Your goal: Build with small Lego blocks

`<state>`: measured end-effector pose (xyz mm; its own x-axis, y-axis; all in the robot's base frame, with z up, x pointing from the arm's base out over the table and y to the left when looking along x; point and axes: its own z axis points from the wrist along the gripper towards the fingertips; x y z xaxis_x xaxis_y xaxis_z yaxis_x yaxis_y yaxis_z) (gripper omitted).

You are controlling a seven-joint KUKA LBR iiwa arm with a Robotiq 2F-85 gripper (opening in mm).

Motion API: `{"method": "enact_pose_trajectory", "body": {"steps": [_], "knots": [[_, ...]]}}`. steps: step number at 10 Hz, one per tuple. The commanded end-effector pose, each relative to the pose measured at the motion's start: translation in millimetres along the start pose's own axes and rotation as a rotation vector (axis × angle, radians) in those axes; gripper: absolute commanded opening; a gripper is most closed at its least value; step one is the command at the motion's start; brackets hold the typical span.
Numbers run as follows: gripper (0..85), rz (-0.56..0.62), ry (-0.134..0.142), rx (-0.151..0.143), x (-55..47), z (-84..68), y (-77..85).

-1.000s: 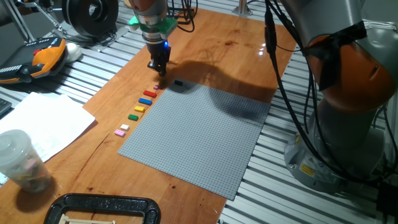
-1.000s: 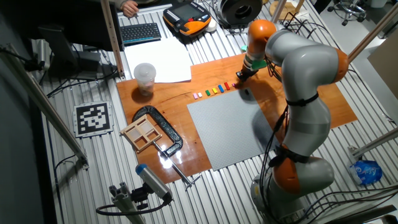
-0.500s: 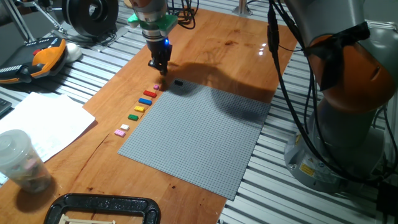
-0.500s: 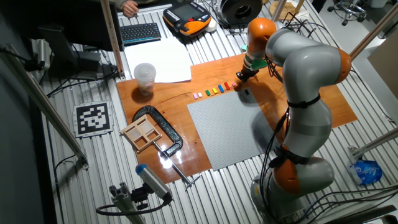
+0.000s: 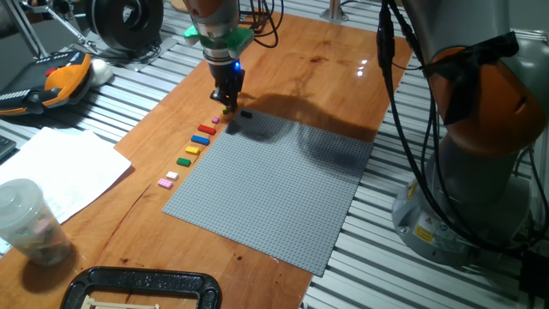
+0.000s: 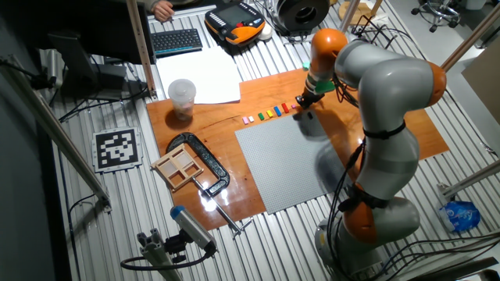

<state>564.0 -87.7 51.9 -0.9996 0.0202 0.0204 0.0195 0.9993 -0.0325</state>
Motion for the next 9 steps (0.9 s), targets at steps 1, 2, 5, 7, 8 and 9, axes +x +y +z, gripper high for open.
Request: {"method": "enact_pose_trajectory", "body": {"steps": [1, 2, 5, 7, 8, 9], "knots": [[0.0, -0.003, -0.005, 0.005, 2.5, 1.7, 1.3], [0.0, -0.003, -0.008, 0.003, 5.6, 3.6, 2.6], [0.0, -0.011, -0.014, 0.005, 12.4, 9.9, 3.0], [0.0, -0.014, -0.019, 0.006, 14.4, 12.8, 1.9], [0.0, -0.014, -0.020, 0.006, 15.9, 14.4, 1.2], [0.0, -0.017, -0.022, 0.006, 17.4, 15.9, 0.1]]}}
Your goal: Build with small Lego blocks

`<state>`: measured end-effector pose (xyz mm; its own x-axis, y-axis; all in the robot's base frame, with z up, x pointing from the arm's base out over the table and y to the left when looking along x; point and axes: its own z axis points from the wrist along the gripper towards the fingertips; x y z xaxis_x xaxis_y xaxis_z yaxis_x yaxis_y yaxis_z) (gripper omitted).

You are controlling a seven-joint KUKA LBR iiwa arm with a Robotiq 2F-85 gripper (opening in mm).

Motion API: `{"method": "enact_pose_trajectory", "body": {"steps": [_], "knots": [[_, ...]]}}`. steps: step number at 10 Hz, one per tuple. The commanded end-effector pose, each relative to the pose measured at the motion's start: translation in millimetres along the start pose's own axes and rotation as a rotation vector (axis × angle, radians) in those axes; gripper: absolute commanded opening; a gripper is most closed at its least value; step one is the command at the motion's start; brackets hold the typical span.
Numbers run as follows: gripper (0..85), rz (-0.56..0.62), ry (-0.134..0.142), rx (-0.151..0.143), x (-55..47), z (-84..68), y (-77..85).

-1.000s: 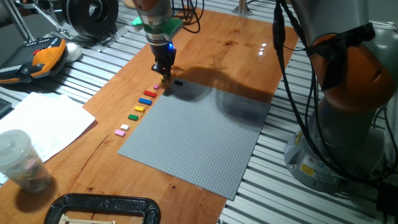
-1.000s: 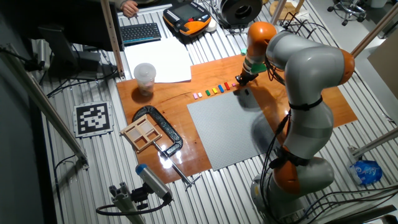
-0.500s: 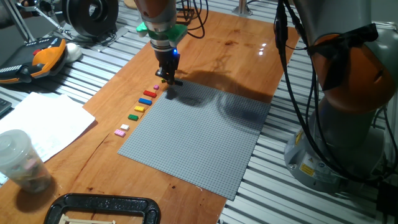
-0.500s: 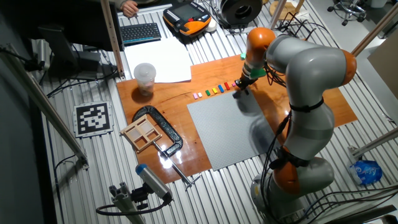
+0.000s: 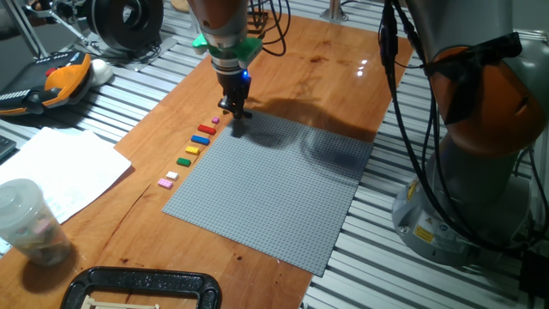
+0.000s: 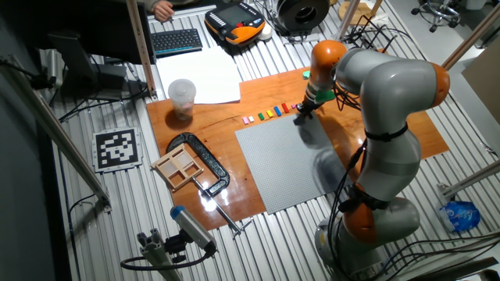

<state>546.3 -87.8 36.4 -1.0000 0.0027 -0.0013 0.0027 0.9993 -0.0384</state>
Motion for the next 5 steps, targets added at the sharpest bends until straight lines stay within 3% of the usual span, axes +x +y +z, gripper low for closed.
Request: {"method": "enact_pose_trajectory", "body": {"steps": [1, 5], "knots": [[0.0, 0.000, -0.002, 0.000, 1.3, 0.6, 0.1], [0.0, 0.003, -0.004, 0.005, 3.3, 0.4, -1.8]]}}
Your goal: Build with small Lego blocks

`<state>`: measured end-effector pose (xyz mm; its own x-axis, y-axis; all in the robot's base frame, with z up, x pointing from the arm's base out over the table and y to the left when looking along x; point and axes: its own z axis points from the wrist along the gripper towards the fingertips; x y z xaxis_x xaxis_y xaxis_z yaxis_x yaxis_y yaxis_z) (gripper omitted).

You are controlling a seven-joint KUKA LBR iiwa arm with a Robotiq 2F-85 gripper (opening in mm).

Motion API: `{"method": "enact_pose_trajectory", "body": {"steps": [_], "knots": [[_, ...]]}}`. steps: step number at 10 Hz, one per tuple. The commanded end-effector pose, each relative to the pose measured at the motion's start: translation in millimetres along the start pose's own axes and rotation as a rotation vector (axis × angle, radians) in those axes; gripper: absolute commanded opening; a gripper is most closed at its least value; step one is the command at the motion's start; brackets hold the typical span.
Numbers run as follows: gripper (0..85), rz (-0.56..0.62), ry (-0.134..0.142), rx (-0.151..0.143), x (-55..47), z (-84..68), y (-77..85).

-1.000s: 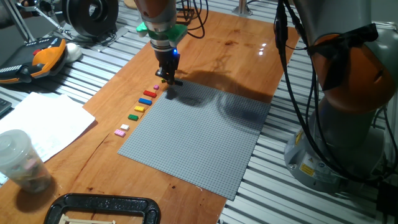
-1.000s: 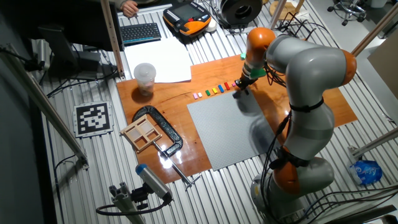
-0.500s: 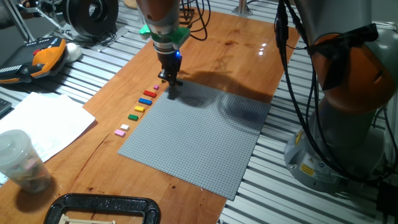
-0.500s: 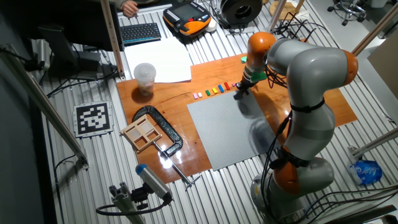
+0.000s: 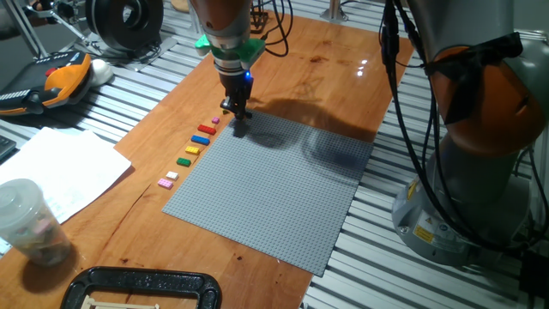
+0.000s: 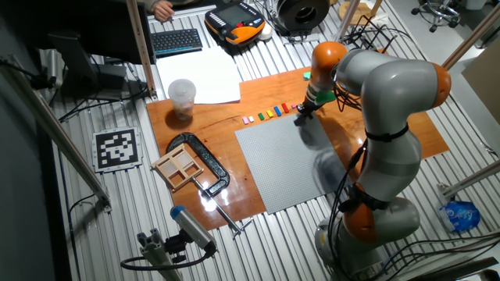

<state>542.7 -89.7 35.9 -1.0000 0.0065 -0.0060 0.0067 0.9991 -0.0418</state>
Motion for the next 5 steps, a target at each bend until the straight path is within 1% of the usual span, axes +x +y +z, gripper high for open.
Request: {"method": "enact_pose_trajectory", "body": {"steps": [1, 5], "knots": [[0.0, 0.004, -0.002, -0.002, 0.5, 0.6, -0.1], [0.0, 0.010, -0.005, -0.008, 2.9, 3.0, -0.2]]}}
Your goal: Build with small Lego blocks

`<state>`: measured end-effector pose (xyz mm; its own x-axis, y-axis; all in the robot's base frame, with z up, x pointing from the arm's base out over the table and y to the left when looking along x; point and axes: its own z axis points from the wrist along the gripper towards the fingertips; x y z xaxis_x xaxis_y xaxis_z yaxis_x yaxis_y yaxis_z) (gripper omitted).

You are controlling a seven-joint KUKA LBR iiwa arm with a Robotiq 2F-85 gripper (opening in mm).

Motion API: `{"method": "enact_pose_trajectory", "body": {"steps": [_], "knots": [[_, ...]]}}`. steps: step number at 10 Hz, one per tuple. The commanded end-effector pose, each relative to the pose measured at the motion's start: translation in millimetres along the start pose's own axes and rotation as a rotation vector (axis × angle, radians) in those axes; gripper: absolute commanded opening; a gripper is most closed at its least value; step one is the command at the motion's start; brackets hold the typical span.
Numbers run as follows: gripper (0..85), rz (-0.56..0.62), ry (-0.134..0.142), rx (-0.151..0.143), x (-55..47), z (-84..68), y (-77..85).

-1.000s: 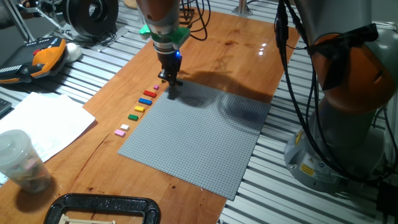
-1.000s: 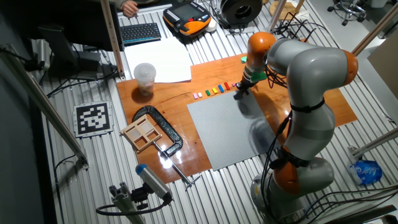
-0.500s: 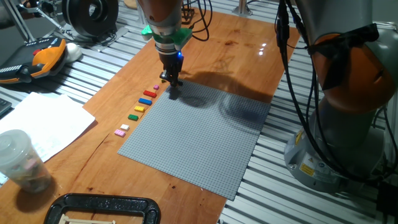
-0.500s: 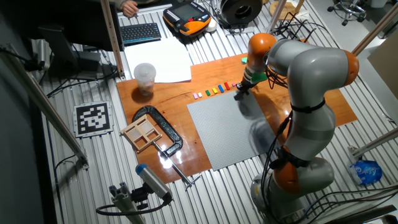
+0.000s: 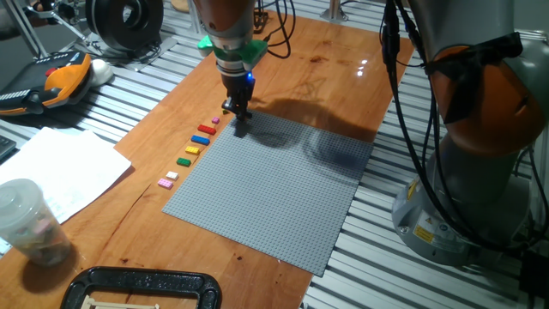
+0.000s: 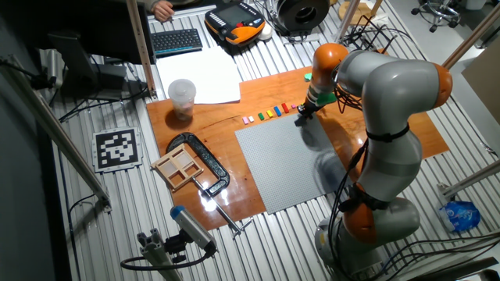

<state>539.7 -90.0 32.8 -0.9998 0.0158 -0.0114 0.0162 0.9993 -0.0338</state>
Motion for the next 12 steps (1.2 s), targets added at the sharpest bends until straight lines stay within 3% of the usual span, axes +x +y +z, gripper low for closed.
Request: {"method": "enact_pose_trajectory", "body": {"steps": [1, 7, 8, 11, 12], "knots": [[0.0, 0.000, 0.000, 0.000, -0.2, 0.0, -0.1], [0.0, 0.019, -0.011, 0.007, -1.0, 2.5, 0.0], [17.0, 0.031, -0.013, 0.008, -0.8, 2.0, 0.6], [17.0, 0.040, -0.019, 0.019, -0.8, 1.2, 0.9], [34.0, 0.041, -0.021, 0.020, -0.9, 1.1, 1.1]]}}
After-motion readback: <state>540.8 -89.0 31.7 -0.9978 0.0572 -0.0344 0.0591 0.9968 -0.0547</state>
